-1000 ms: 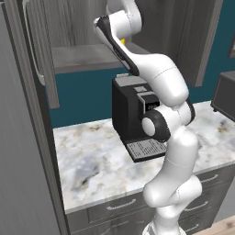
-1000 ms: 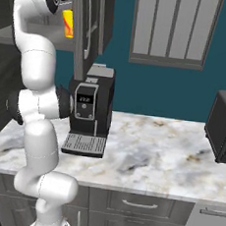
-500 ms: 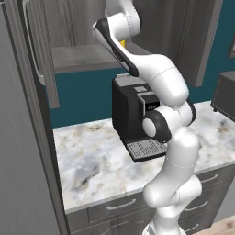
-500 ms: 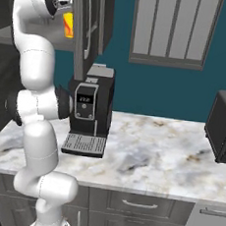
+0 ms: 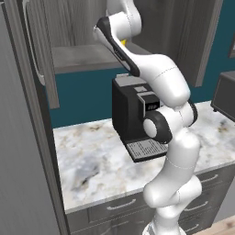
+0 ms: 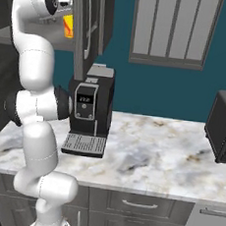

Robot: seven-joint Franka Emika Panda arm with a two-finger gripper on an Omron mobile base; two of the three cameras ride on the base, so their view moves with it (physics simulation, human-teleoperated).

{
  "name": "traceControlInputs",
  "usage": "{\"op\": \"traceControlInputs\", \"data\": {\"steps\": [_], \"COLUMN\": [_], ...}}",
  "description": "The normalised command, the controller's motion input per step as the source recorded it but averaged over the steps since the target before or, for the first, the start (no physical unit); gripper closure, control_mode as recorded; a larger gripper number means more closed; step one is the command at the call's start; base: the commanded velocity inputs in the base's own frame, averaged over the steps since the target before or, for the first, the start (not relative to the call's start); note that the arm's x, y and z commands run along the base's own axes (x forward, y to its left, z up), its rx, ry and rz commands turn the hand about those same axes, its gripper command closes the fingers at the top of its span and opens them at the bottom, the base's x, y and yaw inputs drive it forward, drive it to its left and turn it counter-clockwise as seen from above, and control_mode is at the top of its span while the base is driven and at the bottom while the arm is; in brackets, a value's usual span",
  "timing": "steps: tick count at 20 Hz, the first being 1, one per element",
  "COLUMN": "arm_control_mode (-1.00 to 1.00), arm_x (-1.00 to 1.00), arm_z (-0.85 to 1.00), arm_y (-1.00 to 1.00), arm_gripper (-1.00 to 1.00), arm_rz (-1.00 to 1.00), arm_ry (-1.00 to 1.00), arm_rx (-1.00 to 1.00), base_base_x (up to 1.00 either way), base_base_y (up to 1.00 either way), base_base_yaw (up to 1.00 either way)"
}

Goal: Open the cabinet directly in front. Then move the liquor and the cup to the dining counter with the jar on it.

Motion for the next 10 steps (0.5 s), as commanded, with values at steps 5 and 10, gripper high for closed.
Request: {"op": "traceControlInputs", "data": {"steps": [5, 10], "arm_control_mode": [-1.0, -1.0], "arm_x": [0.0, -0.17], "arm_z": [0.0, 0.0], "arm_y": [0.0, 0.0], "arm_gripper": [1.0, 1.0], "arm_rz": [0.0, 0.0], "arm_ry": [0.0, -0.17], "arm_rx": [0.0, 0.0], "base_base_x": [0.0, 0.0], "base_base_y": [0.0, 0.0], "base_base_yaw": [0.0, 0.0]}}
